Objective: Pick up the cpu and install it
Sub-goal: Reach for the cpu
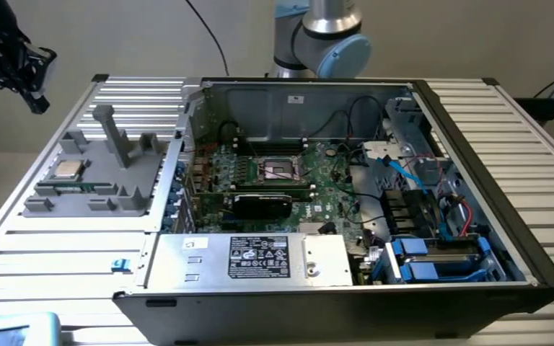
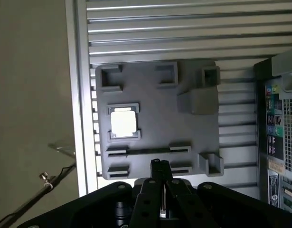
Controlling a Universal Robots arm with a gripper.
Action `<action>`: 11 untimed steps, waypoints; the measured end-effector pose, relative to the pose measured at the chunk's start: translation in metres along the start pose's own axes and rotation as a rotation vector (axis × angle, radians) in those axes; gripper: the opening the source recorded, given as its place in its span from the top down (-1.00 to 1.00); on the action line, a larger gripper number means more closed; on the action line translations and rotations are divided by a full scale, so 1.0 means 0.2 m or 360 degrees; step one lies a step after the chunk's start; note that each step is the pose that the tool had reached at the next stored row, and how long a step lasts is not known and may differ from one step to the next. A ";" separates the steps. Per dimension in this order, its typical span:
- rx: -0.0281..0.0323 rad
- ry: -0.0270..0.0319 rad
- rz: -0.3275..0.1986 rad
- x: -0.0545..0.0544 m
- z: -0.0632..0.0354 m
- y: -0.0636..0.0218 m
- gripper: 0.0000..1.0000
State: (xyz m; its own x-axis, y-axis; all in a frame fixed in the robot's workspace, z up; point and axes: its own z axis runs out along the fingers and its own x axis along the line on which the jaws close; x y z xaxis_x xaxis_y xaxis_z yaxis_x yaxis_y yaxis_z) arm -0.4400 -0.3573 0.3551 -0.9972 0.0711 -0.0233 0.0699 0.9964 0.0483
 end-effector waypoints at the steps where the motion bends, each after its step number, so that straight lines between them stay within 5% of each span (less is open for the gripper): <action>1: 0.00001 0.00001 0.0000 0.00 0.004 0.017 0.77; 11: 0.00008 0.00001 0.0000 0.11 0.033 0.112 0.77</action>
State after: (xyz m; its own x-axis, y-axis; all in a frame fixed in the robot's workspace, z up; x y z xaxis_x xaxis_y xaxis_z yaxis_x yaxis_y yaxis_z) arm -0.4601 -0.3332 0.3490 -0.9972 0.0711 -0.0232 0.0699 0.9964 0.0478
